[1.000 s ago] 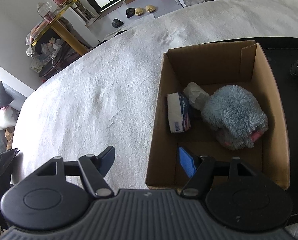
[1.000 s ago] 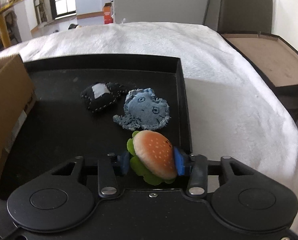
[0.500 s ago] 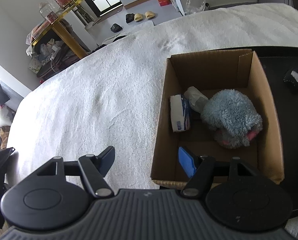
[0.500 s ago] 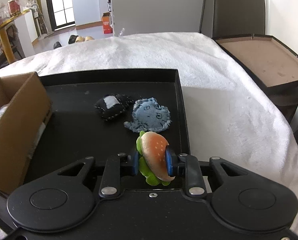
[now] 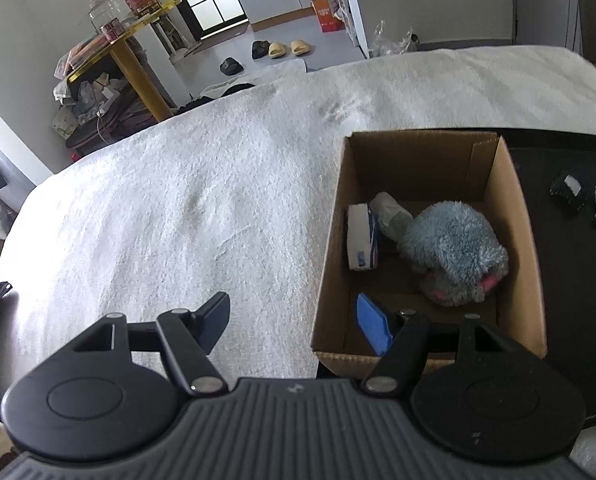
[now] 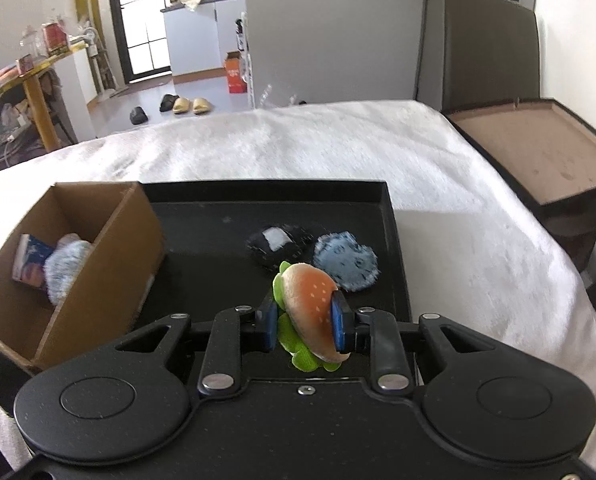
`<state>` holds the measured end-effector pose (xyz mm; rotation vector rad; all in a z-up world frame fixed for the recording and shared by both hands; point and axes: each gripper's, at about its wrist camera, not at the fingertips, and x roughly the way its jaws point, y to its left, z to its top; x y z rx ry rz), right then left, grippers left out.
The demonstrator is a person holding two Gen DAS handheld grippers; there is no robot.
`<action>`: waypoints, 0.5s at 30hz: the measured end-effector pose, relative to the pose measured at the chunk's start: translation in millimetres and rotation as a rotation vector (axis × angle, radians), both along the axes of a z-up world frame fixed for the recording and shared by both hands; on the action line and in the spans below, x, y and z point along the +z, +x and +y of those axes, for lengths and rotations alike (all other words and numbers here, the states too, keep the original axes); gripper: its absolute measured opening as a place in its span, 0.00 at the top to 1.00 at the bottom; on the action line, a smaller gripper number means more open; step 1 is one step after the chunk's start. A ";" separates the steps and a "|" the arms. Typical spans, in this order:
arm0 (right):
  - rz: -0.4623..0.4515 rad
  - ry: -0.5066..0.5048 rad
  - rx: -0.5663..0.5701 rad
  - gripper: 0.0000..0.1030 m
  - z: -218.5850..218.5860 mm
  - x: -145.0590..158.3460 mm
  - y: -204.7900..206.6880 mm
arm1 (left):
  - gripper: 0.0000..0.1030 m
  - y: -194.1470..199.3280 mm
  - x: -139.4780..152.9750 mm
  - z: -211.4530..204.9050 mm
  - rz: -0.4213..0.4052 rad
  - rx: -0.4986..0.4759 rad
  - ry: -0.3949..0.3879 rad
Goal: Organize soft objects
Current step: 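Lift the burger plush with the right gripper and release it into the box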
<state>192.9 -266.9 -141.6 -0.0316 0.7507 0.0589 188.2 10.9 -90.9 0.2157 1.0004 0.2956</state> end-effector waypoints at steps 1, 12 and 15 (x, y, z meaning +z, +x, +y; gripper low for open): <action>-0.005 0.000 0.006 0.75 2.7 2.6 -0.6 | 0.33 -0.4 1.5 0.3 0.001 -0.019 0.000; -0.051 -0.025 0.063 0.75 35.6 24.9 -8.7 | 0.33 -1.3 -0.7 9.3 -0.020 -0.062 -0.040; -0.056 -0.032 0.082 0.75 45.7 28.3 -11.8 | 0.33 -1.4 -3.0 17.9 -0.016 -0.039 -0.085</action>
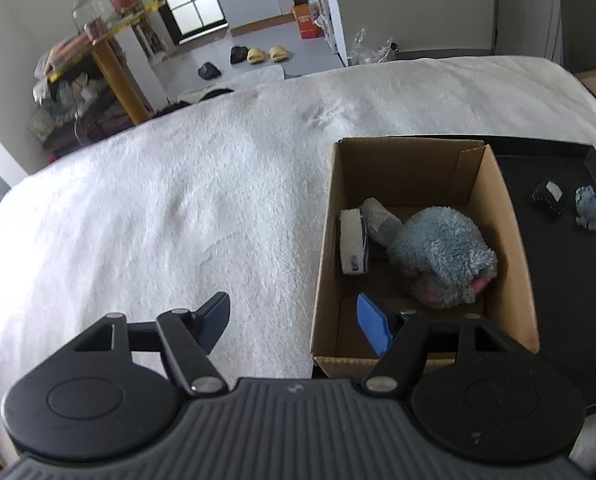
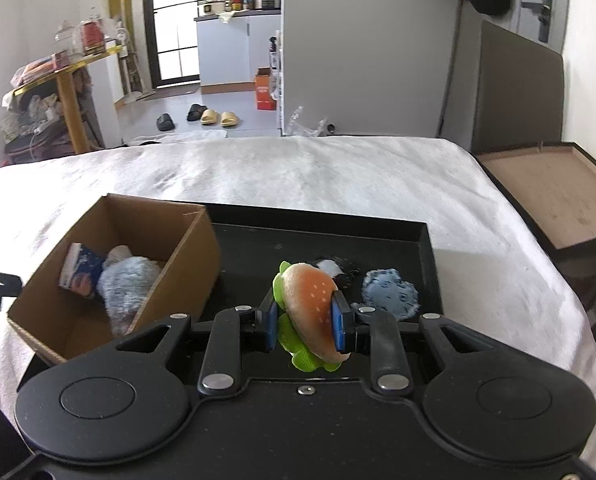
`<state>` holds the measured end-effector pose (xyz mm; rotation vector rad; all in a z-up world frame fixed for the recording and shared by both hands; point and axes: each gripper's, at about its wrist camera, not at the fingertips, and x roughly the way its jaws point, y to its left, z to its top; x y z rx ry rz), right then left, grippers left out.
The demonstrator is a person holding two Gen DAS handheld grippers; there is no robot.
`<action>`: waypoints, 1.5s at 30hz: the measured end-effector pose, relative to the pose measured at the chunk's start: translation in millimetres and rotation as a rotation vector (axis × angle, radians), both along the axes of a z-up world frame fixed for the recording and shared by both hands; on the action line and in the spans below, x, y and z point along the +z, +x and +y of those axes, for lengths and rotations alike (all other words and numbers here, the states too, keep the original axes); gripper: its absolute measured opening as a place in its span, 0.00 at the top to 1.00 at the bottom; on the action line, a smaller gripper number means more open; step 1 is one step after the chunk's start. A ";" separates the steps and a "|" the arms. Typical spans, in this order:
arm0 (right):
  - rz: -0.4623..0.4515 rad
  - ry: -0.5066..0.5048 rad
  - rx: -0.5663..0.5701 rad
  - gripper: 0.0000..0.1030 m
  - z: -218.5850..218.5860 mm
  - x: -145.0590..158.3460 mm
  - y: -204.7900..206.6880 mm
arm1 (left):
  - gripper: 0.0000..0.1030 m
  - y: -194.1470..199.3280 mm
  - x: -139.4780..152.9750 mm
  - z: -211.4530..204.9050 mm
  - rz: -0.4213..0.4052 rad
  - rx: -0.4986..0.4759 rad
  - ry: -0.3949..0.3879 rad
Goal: Organize soft objects
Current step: 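Lift the burger plush with the right gripper and release it into the box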
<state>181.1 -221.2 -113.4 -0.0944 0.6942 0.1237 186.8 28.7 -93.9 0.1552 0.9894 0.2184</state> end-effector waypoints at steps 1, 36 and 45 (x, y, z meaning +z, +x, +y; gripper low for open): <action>-0.003 -0.001 0.006 0.75 2.9 1.0 -0.7 | 0.33 0.2 -1.1 2.3 0.002 0.008 -0.009; -0.006 -0.083 0.349 0.74 123.5 13.3 5.8 | 0.82 18.6 -36.6 37.5 0.097 0.004 -0.245; 0.064 0.039 0.414 0.55 138.3 7.9 9.7 | 0.82 19.2 -39.5 44.6 0.092 0.013 -0.286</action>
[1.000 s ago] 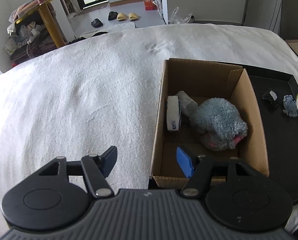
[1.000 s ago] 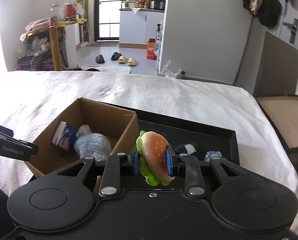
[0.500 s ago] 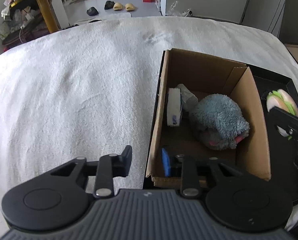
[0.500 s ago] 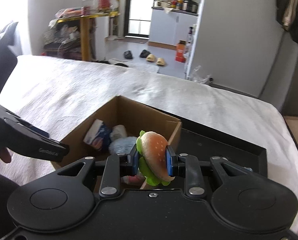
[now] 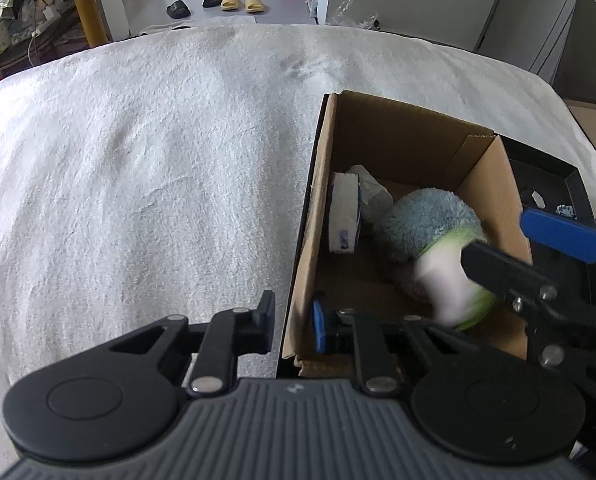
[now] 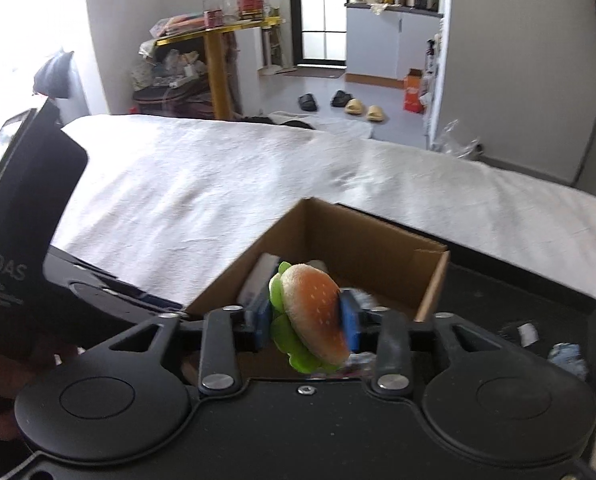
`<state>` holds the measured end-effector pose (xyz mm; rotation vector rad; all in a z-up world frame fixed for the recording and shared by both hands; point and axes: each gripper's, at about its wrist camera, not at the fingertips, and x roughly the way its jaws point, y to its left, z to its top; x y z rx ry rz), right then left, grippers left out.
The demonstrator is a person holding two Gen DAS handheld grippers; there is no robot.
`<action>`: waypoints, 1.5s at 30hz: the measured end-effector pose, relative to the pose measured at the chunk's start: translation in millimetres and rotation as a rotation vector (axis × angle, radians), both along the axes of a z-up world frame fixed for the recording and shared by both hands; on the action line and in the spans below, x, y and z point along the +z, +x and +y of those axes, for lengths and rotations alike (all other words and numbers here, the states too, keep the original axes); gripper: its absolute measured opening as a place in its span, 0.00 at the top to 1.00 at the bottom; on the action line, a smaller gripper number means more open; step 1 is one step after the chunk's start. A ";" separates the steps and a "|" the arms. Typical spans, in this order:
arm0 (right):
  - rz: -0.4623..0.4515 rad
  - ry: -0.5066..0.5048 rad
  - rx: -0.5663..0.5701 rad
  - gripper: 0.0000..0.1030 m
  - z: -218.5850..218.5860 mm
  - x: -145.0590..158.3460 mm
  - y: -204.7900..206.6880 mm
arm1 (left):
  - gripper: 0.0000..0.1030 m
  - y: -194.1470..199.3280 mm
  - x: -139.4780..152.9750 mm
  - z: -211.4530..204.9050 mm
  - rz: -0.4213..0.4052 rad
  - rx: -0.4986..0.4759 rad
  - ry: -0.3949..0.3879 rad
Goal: Organize soft objects
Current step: 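Lift the burger plush with the right gripper and release it into the box, then move the right gripper to the light-blue denim plush and close on it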
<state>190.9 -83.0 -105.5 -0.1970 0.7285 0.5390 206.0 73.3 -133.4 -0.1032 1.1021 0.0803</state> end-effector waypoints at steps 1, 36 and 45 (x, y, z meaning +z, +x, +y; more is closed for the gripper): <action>0.003 -0.009 -0.006 0.51 -0.3 -1.5 -0.4 | 0.82 -0.2 0.5 -0.6 0.000 -0.001 0.003; 0.017 0.046 -0.235 0.33 -103.6 -10.2 -32.7 | 0.26 -20.0 35.8 -42.4 -0.081 -0.001 0.316; -0.001 0.067 -0.270 0.29 -135.9 -10.7 -40.0 | 0.26 -25.8 48.6 -53.8 -0.081 0.044 0.381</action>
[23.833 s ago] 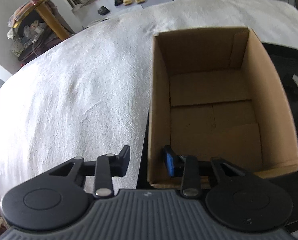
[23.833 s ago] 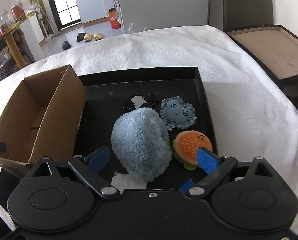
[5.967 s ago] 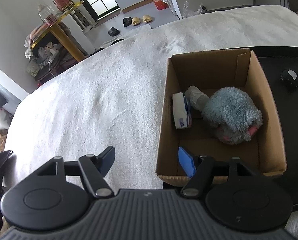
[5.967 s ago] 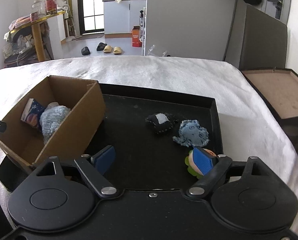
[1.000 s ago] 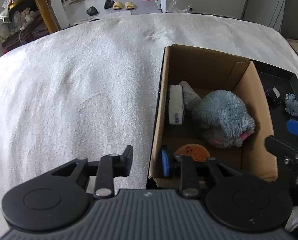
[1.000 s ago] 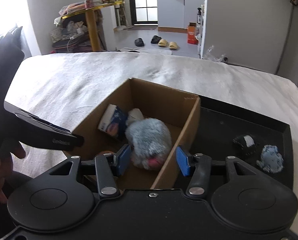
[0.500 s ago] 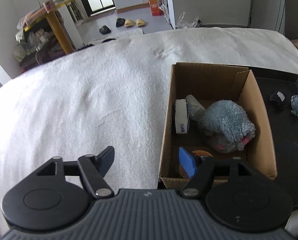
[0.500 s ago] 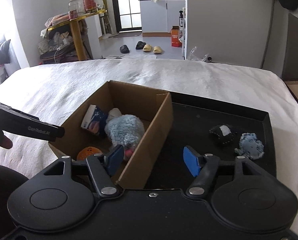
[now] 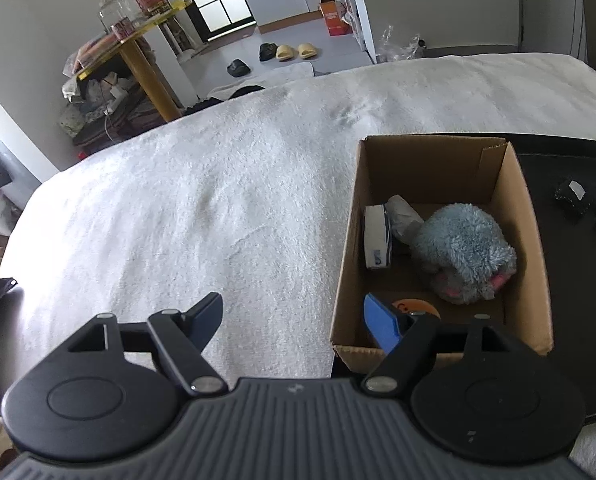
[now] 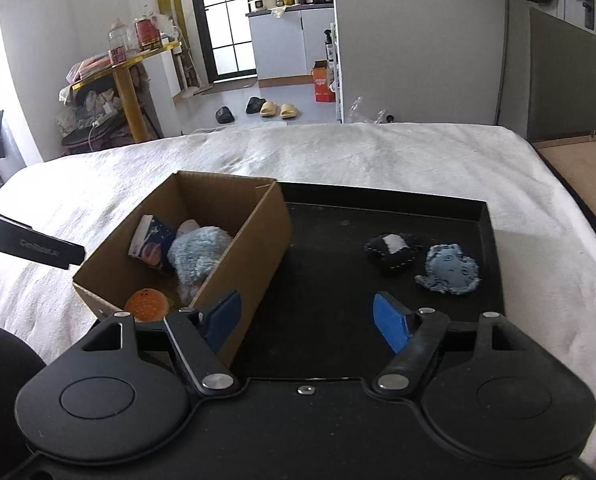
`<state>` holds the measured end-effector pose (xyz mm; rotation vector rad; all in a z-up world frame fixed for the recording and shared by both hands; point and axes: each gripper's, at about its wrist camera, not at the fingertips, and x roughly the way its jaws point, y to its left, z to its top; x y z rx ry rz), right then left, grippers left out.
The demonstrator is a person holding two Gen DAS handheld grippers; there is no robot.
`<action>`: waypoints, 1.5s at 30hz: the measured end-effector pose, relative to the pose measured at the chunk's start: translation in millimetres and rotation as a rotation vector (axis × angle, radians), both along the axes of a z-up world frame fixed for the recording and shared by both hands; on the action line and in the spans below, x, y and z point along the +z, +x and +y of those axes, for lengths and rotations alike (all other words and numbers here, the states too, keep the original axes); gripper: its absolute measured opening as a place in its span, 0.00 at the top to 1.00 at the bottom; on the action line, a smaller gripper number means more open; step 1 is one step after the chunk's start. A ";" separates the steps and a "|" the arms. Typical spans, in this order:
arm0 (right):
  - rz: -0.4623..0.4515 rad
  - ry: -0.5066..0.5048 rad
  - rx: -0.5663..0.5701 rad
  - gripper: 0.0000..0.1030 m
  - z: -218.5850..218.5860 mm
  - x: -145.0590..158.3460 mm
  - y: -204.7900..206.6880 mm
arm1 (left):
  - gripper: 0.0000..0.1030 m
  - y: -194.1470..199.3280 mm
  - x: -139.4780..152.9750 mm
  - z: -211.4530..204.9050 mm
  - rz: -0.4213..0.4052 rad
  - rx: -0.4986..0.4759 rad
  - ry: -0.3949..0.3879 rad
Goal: Organize soft objects
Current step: 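Move the right gripper to the light-blue denim plush and close on it, then lift the denim plush off the tray with the right gripper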
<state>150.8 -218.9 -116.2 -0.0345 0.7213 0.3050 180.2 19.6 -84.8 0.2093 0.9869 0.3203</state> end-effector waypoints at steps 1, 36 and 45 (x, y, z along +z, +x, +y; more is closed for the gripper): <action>-0.002 0.001 -0.002 0.29 -3.0 -0.3 -0.2 | 0.26 -0.3 1.5 -1.5 0.000 -0.001 0.005; 0.049 0.006 -0.246 0.63 -91.3 -78.0 89.9 | 0.26 38.5 -29.4 -34.5 0.114 0.026 0.158; 0.043 -0.002 -0.251 0.57 -93.5 -86.8 119.9 | 0.26 47.5 -38.4 -41.4 0.143 0.018 0.194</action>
